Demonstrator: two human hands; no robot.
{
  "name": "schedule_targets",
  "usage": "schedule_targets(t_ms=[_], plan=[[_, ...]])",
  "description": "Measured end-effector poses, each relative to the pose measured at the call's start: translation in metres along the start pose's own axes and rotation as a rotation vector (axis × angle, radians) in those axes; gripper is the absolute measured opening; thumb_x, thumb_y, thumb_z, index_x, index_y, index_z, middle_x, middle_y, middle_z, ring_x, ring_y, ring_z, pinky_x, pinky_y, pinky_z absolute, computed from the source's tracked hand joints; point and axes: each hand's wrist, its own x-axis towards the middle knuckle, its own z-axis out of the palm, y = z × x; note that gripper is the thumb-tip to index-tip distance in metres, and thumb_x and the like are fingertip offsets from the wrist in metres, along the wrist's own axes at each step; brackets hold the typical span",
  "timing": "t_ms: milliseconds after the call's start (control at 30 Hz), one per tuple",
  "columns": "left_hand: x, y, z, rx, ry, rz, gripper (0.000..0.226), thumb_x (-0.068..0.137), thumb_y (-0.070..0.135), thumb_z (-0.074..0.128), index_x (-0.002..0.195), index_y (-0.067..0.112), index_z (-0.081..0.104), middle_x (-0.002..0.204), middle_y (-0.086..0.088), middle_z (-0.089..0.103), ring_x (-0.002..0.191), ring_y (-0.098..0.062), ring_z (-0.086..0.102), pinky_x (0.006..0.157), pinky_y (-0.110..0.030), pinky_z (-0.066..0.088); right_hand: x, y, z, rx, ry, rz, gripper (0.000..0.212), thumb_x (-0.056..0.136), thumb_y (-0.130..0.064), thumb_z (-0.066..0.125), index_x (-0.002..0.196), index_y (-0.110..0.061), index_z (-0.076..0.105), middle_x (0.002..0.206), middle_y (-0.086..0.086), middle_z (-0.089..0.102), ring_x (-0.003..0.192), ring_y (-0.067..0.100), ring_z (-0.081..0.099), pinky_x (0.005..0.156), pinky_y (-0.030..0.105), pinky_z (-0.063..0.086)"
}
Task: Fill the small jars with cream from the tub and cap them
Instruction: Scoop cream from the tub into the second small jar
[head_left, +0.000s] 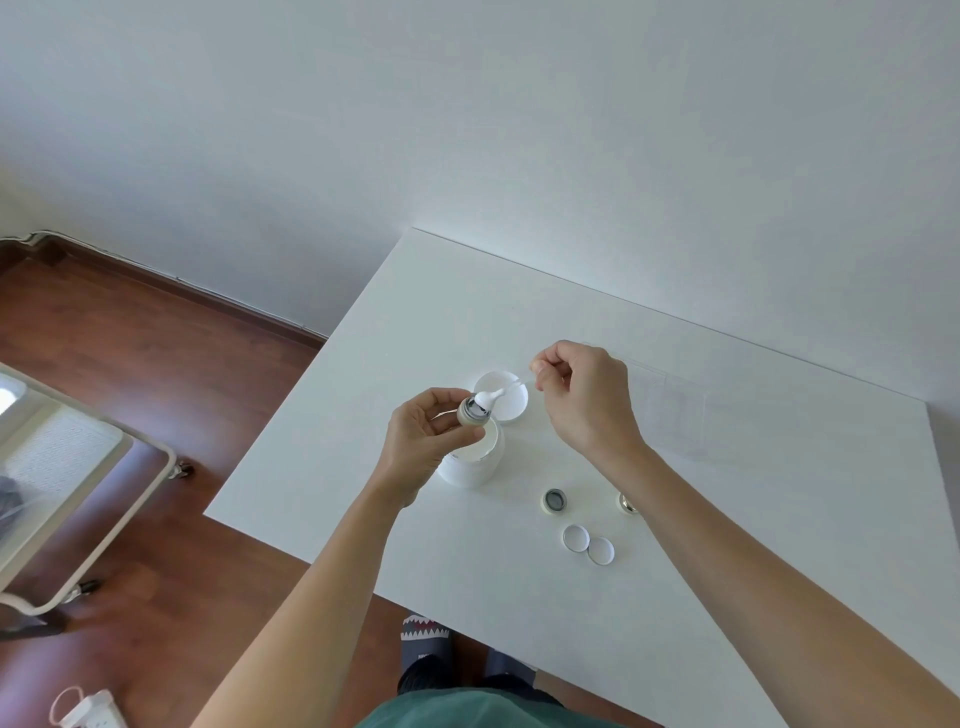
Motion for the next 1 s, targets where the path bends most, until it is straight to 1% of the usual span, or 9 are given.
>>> schedule_targets(t_ms=[67,167,233,333,400,533,667,800,1000], plan=[[0.0,0.001,0.001,0.01,-0.002,0.004,0.038,0.077,-0.01,0.078,0.109,0.008,0.068,0.103,-0.005,0.078,0.096,-0.018,0.074,0.079,-0.02,0.054,-0.001,-0.002,0.002,-0.034,-0.005,-0.054,0.015,0.092,-0.009,0.055,0.081,-0.01,0.066,0.068,-0.001,0.067,0.057,0.003,0.05,0.055,0.008,0.036],[0.0,0.002,0.002,0.005,-0.003,0.01,0.039,0.075,-0.006,0.08,0.11,0.007,0.068,0.107,-0.008,0.077,0.099,-0.02,0.073,0.081,-0.022,0.054,-0.003,-0.004,0.006,-0.102,-0.015,-0.125,0.016,0.094,-0.011,0.053,0.083,-0.011,0.064,0.066,-0.004,0.061,0.063,0.016,0.048,0.059,0.02,0.031],[0.0,0.003,0.002,-0.013,0.001,0.011,0.041,0.072,-0.002,0.081,0.11,0.007,0.068,0.107,-0.009,0.077,0.099,-0.02,0.073,0.082,-0.022,0.054,-0.005,-0.005,0.007,-0.137,-0.008,-0.184,0.016,0.095,-0.011,0.052,0.084,-0.011,0.063,0.067,-0.003,0.061,0.068,0.019,0.048,0.061,0.024,0.031],[0.001,0.003,0.001,-0.039,0.011,0.011,0.041,0.07,0.001,0.081,0.109,0.008,0.069,0.106,-0.009,0.077,0.099,-0.02,0.073,0.083,-0.022,0.054,-0.009,-0.006,0.007,-0.141,0.013,-0.296,0.014,0.095,-0.01,0.053,0.085,-0.01,0.063,0.069,-0.001,0.062,0.07,0.019,0.046,0.059,0.02,0.026],[0.001,0.003,0.0,-0.059,0.013,0.009,0.041,0.071,0.002,0.082,0.109,0.008,0.07,0.106,-0.01,0.077,0.099,-0.02,0.073,0.084,-0.022,0.054,-0.011,-0.006,0.006,-0.139,0.011,-0.359,0.013,0.095,-0.011,0.055,0.087,-0.009,0.065,0.069,-0.001,0.061,0.07,0.018,0.046,0.06,0.017,0.026],[0.002,0.004,-0.002,-0.113,0.001,-0.001,0.041,0.072,0.004,0.083,0.11,0.008,0.071,0.111,-0.014,0.075,0.104,-0.023,0.071,0.09,-0.026,0.054,-0.016,0.002,0.003,-0.133,0.01,-0.468,0.007,0.091,-0.008,0.061,0.09,-0.007,0.068,0.068,0.0,0.061,0.071,0.017,0.047,0.063,0.014,0.032],[0.003,0.006,-0.002,-0.143,-0.003,-0.013,0.04,0.073,0.004,0.082,0.111,0.007,0.071,0.112,-0.015,0.074,0.105,-0.024,0.071,0.089,-0.025,0.053,-0.019,0.013,0.0,-0.126,0.003,-0.554,0.008,0.089,-0.005,0.064,0.093,-0.007,0.07,0.075,-0.001,0.065,0.075,0.02,0.051,0.068,0.014,0.04],[0.003,0.007,-0.002,-0.166,0.003,-0.025,0.044,0.072,0.002,0.081,0.114,0.003,0.068,0.112,-0.015,0.074,0.104,-0.024,0.071,0.089,-0.026,0.053,-0.02,0.021,-0.004,-0.12,0.011,-0.594,0.01,0.088,-0.003,0.065,0.095,-0.005,0.072,0.078,0.0,0.067,0.076,0.02,0.052,0.068,0.019,0.045],[0.003,0.009,-0.001,-0.169,0.009,-0.031,0.041,0.078,-0.006,0.077,0.117,-0.001,0.066,0.112,-0.016,0.074,0.104,-0.025,0.07,0.088,-0.025,0.054,-0.021,0.026,-0.011,-0.098,0.031,-0.613,0.01,0.087,-0.001,0.066,0.094,-0.004,0.072,0.078,0.0,0.067,0.075,0.018,0.05,0.07,0.015,0.042]])
